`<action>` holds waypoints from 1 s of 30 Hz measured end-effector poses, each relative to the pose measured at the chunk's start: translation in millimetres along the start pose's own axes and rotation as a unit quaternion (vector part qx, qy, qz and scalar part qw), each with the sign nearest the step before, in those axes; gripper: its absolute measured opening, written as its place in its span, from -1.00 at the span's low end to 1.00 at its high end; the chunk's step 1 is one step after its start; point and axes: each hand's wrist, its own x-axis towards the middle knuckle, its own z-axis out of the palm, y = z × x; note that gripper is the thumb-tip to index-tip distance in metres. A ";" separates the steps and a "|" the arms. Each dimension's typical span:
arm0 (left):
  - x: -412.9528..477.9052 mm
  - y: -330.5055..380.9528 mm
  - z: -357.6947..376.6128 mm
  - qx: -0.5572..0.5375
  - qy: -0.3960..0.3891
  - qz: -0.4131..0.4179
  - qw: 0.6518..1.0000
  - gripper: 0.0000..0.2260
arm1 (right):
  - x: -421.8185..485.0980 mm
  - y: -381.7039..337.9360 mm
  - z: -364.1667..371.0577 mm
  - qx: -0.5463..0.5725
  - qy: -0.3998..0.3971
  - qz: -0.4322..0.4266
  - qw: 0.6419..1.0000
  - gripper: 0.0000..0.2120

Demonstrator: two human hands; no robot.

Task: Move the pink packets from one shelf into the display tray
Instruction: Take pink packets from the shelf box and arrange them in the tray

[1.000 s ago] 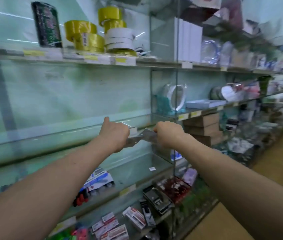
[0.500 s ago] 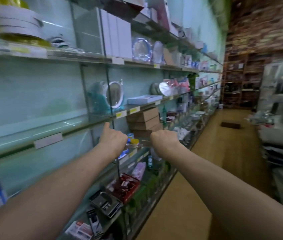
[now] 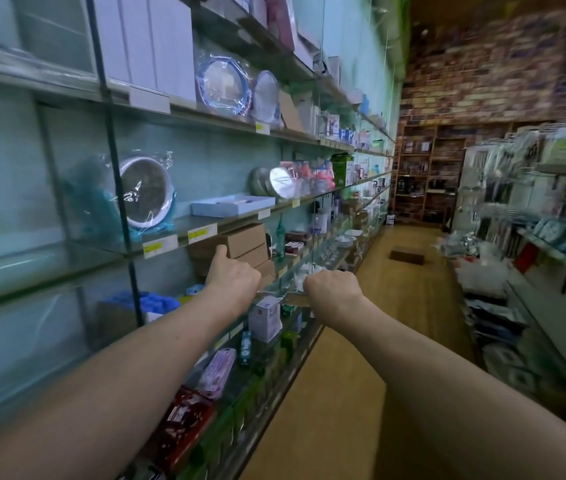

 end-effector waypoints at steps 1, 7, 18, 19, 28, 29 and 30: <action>11.8 0.6 0.7 0.003 0.002 0.000 1.000 -0.81 | 9.8 4.9 2.2 0.000 0.001 0.002 1.000 -0.76; 68.5 9.7 4.2 0.003 -0.006 -0.003 1.000 -0.86 | 54.8 33.4 13.5 0.006 0.009 -0.001 1.000 -0.80; 168.4 42.1 7.6 0.012 -0.022 -0.021 0.999 -0.90 | 146.4 102.3 56.2 0.004 0.022 -0.015 1.000 -0.78; 179.1 47.8 7.9 0.010 -0.026 -0.027 0.999 -0.90 | 156.2 110.9 61.3 0.005 0.023 -0.019 1.000 -0.77; 267.3 100.2 5.1 0.002 -0.065 -0.094 0.993 -0.88 | 238.7 191.7 94.1 0.006 0.041 -0.079 0.996 -0.74; 276.0 103.9 4.4 0.005 -0.062 -0.105 0.993 -0.85 | 246.7 199.1 95.8 0.003 0.050 -0.088 0.995 -0.73; 284.0 107.5 4.0 0.007 -0.060 -0.114 0.992 -0.81 | 254.1 205.5 97.7 -0.001 0.061 -0.097 0.993 -0.72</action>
